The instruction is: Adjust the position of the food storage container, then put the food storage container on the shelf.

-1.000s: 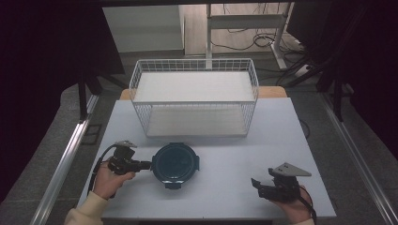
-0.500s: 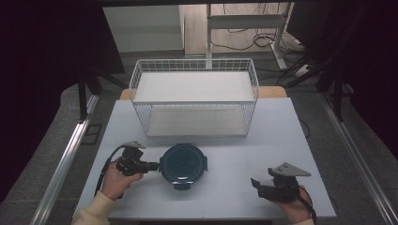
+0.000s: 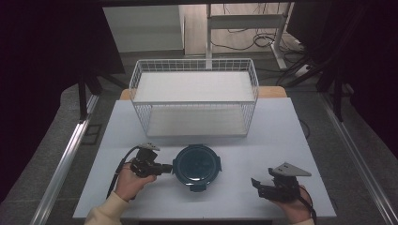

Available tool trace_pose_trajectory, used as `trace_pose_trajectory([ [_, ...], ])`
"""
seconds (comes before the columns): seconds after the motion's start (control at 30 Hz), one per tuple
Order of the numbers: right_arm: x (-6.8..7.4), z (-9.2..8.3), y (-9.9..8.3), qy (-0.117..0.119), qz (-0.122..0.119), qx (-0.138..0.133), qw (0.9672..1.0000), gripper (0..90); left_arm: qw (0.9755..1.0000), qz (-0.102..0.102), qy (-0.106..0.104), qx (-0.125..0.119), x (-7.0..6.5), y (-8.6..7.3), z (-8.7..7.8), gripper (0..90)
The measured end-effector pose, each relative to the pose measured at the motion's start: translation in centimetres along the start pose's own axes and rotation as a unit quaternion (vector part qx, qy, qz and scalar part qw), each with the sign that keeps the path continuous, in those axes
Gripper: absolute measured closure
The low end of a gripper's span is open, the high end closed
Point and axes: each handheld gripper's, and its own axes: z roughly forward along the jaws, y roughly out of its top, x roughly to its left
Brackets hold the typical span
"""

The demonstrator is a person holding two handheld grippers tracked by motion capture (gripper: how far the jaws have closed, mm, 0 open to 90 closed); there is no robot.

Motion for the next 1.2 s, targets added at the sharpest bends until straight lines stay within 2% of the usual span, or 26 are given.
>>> trace_pose_trajectory([
  [0.17,0.0,0.0,0.1,0.0,0.0,-0.002,1.0,22.4,1.0,0.001,-0.002,-0.002,-0.2,0.0,0.2,90.0],
  [0.3,0.0,-0.3,0.2,-0.003,0.002,-0.011,0.9999,22.5,0.9998,0.019,0.01,-0.005,-0.3,0.1,0.0,90.0],
  [0.43,-0.2,-0.7,0.3,-0.005,0.008,-0.022,0.9997,22.6,0.9987,0.015,0.03,-0.037,-0.2,0.0,-1.0,89.7],
  [0.47,-0.3,-0.7,0.3,-0.006,0.008,-0.023,0.9997,22.6,0.998,0.014,0.034,-0.051,-0.3,-0.1,-1.5,86.8],
  [0.57,-0.4,-0.8,0.4,-0.004,0.011,-0.026,0.9996,22.6,0.9956,0.016,0.043,-0.082,-0.8,-0.5,-2.6,68.9],
  [0.63,-0.4,-0.8,0.4,-0.004,0.011,-0.027,0.9996,22.7,0.9936,0.006,0.046,-0.103,-1.1,-1.0,-3.1,56.4],
  [0.7,-0.3,-0.9,0.4,-0.003,0.008,-0.027,0.9996,22.6,0.9934,0.0,0.048,-0.104,-1.2,-1.5,-3.1,45.8],
  [0.77,-0.2,-0.8,0.4,0.0,0.004,-0.028,0.9996,22.6,0.9937,0.006,0.056,-0.097,-1.2,-1.9,-3.0,38.5],
  [0.97,-0.1,-0.9,0.5,0.006,0.0,-0.029,0.9996,22.6,0.9928,0.011,0.057,-0.104,-1.1,-2.3,-3.4,29.7],
  [1.2,-0.2,-1.0,0.8,0.01,0.005,-0.033,0.9994,22.3,0.9918,-0.004,0.056,-0.115,-0.9,-2.5,-3.8,24.4],
])
